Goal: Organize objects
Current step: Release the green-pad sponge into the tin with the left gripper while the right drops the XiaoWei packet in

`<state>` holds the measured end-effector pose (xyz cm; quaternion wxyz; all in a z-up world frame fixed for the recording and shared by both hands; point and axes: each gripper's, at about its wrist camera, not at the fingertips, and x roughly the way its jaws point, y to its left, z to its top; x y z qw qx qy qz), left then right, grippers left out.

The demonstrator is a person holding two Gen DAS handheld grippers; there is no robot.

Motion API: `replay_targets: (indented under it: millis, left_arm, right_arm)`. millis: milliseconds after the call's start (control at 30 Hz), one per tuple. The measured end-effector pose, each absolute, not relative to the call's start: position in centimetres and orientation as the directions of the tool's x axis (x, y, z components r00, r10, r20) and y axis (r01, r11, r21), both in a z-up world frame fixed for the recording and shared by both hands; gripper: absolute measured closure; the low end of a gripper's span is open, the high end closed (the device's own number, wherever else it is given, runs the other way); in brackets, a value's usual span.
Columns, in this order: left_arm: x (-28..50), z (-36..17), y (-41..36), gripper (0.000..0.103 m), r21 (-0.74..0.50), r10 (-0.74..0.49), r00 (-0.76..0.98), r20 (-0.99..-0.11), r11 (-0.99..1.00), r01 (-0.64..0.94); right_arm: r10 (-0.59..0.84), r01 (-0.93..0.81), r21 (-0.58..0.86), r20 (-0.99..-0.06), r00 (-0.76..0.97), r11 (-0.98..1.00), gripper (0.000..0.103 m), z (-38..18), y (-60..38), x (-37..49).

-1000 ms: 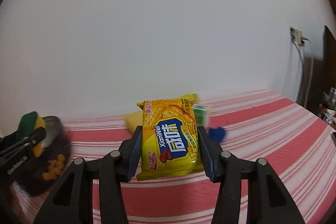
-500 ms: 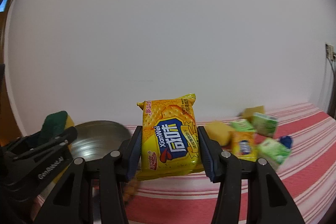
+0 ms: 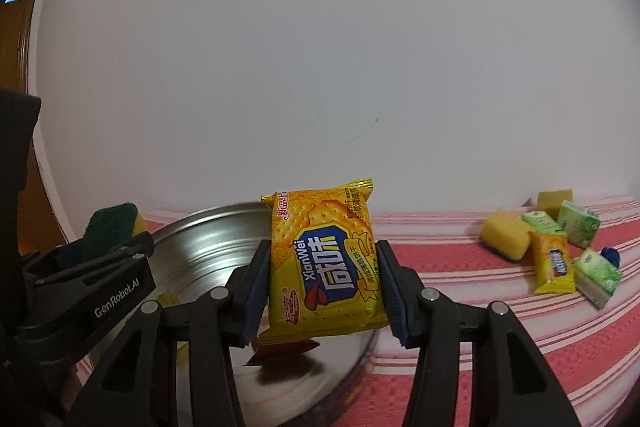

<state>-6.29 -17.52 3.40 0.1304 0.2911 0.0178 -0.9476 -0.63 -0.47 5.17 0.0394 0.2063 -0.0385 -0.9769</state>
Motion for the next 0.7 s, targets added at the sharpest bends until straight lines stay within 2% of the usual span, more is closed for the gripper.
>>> replay_targets:
  millis: [300, 500, 667, 700]
  left_arm:
    - [-7.4, 1.6, -17.9, 0.05, 0.13, -0.325, -0.728, -0.604, -0.941, 0.312]
    - [-8.0, 0.8, -18.0, 0.05, 0.17, -0.356, -0.703, -0.615, -0.931, 0.323]
    - [-8.2, 0.4, -18.3, 0.046, 0.128, -0.329, -0.691, -0.644, -0.936, 0.327]
    - [-8.2, 0.5, -18.4, 0.042, 0.114, -0.321, -0.69, -0.649, -0.937, 0.329]
  right_arm:
    - [-0.134, 0.109, 0.081, -0.465, -0.875, -0.991, 0.05, 3.4, -1.4, -1.3]
    - [-0.184, 0.167, 0.077, -0.467, -0.865, -0.983, 0.05, 4.0, -2.1, -1.3]
    - [-0.222, 0.203, 0.091, -0.46, -0.86, -0.975, 0.047, 3.9, -2.0, -1.3]
    - [-0.226, 0.203, 0.1, -0.455, -0.861, -0.974, 0.044, 3.9, -1.8, -1.2]
